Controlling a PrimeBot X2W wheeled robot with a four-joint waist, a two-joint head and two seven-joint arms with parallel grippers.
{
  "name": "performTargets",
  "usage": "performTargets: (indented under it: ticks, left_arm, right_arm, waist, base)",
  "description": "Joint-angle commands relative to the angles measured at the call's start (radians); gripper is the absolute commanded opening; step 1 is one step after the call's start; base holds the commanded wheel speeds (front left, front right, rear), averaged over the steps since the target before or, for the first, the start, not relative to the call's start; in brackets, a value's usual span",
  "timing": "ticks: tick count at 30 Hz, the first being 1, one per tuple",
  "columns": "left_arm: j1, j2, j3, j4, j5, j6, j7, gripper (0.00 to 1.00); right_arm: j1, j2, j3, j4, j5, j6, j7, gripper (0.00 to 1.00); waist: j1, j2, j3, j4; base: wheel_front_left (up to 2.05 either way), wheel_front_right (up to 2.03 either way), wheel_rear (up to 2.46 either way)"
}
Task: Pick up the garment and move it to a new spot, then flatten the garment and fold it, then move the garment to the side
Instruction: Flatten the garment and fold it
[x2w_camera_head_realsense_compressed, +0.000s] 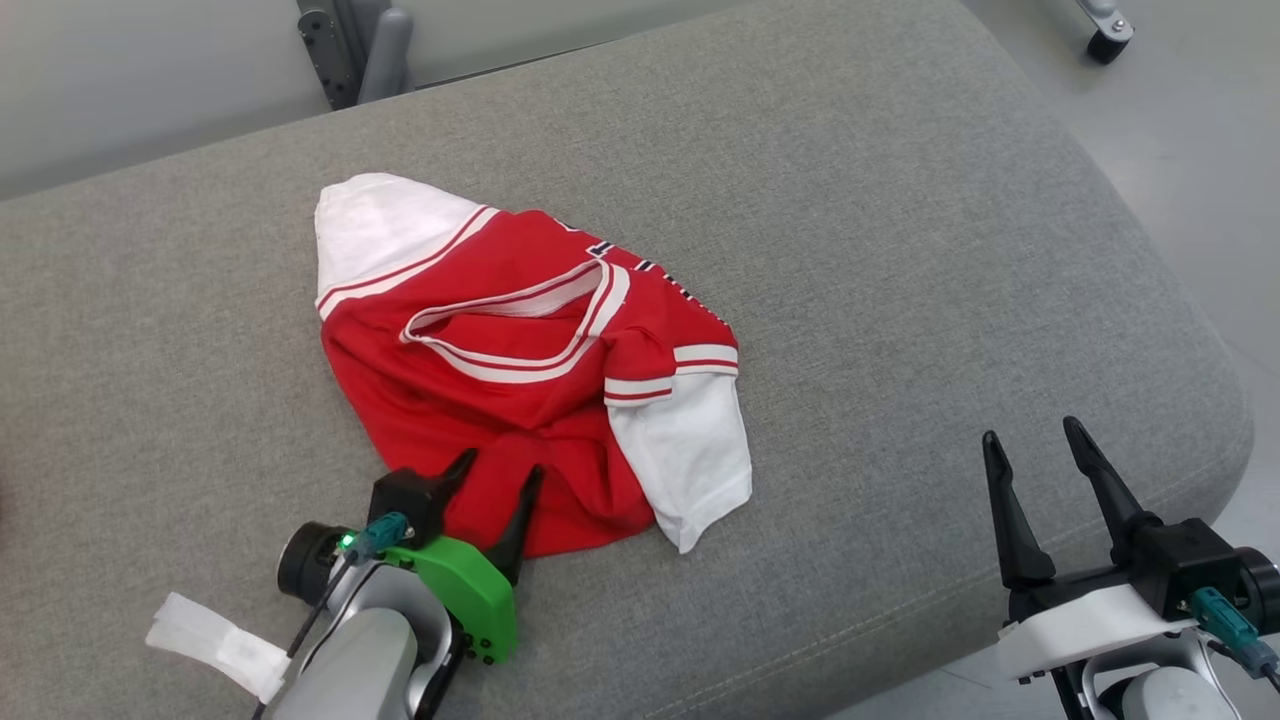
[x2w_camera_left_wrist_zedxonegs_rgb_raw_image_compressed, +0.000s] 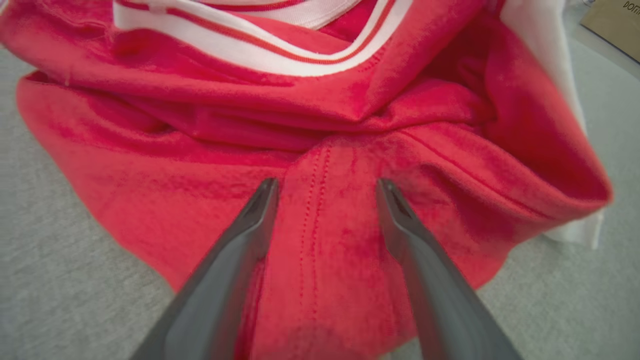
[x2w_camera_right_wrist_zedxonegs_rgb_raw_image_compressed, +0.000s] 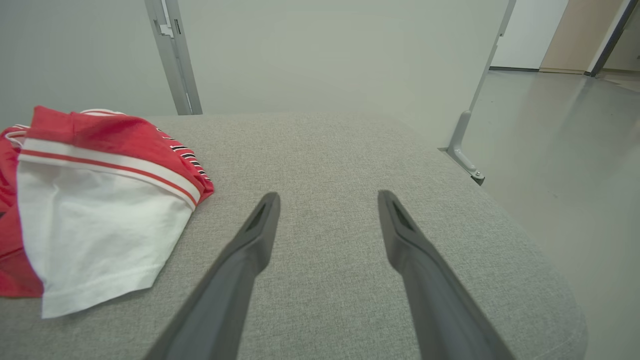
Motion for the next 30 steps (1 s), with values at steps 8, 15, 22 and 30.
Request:
performTargets:
  ticks: [8,15,22,30]
  left_arm:
    - [-0.019,0.007,0.030,0.037,0.013,0.006,0.000,1.00]
    - [-0.020,-0.018,-0.027,0.078,-0.022,0.000,0.001,0.98]
    - [-0.026,-0.016,-0.105,0.062,-0.085,-0.001,0.001,0.31]
    - [-0.012,0.014,-0.144,-0.009,-0.140,0.000,0.000,0.00]
  right_arm:
    - [-0.013,0.007,0.002,0.006,0.002,0.000,-0.003,1.00]
    - [-0.008,0.003,0.005,0.010,0.005,0.000,-0.003,1.00]
    - [0.002,-0.002,0.004,0.016,0.010,0.000,-0.003,1.00]
    - [0.011,-0.010,-0.003,0.022,0.009,0.000,-0.003,1.00]
  waist:
    - [0.0000,0.0000,-0.003,0.016]
    - [0.0000,0.0000,-0.011,0.025]
    - [0.0000,0.0000,-0.016,0.031]
    - [0.0000,0.0000,-0.030,0.043]
  base:
    - [0.00,0.00,0.00]
    - [0.00,0.00,0.00]
    - [0.00,0.00,0.00]
    - [0.00,0.00,0.00]
